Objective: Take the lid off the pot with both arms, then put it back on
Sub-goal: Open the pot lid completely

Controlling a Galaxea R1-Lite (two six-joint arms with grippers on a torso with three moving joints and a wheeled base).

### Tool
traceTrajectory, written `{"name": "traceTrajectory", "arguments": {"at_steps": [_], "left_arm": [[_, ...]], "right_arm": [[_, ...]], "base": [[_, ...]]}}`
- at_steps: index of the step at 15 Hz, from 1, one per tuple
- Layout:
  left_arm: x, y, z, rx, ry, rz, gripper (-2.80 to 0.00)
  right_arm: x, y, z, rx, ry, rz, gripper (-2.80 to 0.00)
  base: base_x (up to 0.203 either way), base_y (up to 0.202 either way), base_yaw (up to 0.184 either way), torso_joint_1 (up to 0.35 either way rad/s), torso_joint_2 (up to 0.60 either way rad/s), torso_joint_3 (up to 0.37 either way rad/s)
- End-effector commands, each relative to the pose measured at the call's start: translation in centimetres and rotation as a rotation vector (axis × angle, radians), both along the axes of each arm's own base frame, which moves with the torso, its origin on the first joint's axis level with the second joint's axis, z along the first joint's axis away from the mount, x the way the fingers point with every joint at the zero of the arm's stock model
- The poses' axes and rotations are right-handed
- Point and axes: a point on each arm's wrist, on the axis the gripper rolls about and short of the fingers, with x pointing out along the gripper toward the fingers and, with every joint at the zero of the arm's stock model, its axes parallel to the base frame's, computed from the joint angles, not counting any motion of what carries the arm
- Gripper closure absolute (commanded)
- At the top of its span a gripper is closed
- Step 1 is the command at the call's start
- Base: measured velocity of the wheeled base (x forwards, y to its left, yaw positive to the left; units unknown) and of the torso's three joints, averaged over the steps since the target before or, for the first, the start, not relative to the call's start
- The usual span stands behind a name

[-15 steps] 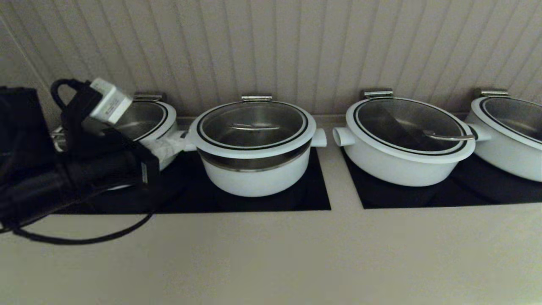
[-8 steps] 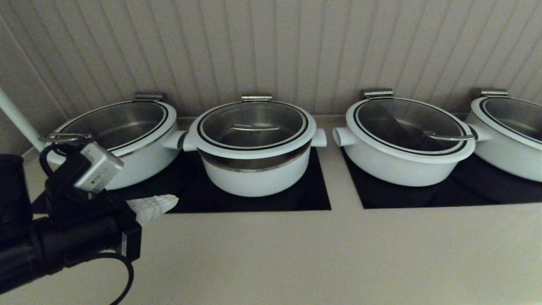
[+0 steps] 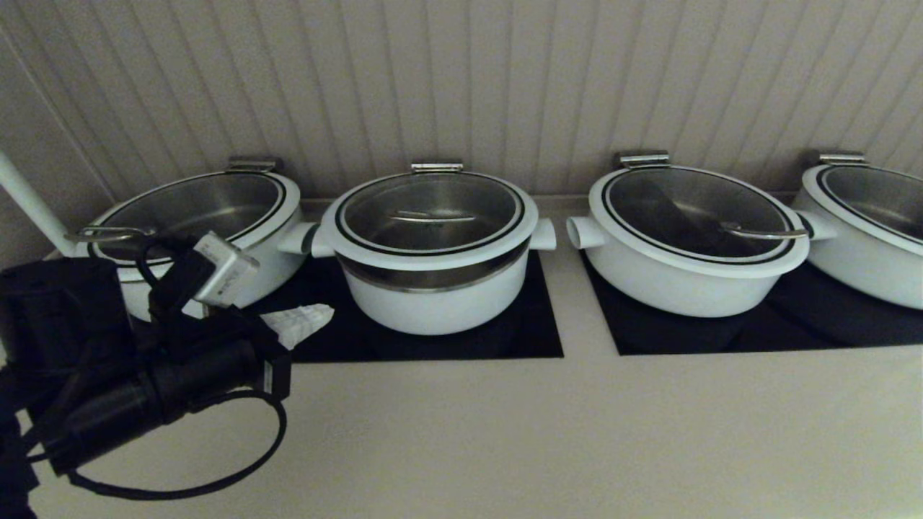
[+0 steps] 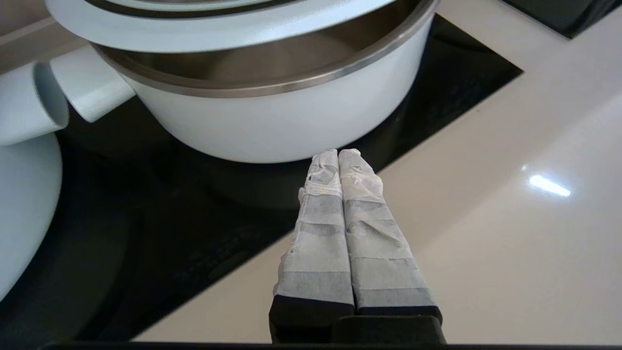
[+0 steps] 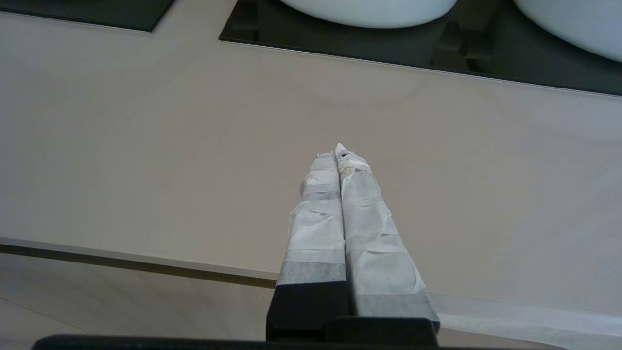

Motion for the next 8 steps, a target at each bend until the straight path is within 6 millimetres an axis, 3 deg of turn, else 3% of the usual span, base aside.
{"name": "traceTrajectory", "arguments": {"at_steps": [1, 8], "left_arm": [[1.3, -0.4, -1.3, 0.009, 0.036, 0.003, 0.00], [4.3, -1.2, -1.2, -0.009, -0.044, 0.056, 0.00]], "right_arm": [[0.0, 0.0, 0.0, -0.001, 0.000, 0.001, 0.00], [0.0, 0.0, 0.0, -0.001, 0.000, 0.000, 0.00]], "base": [[0.000, 0.000, 0.000, 0.000, 0.00, 0.000], [0.000, 0.000, 0.000, 0.000, 0.00, 0.000]]}}
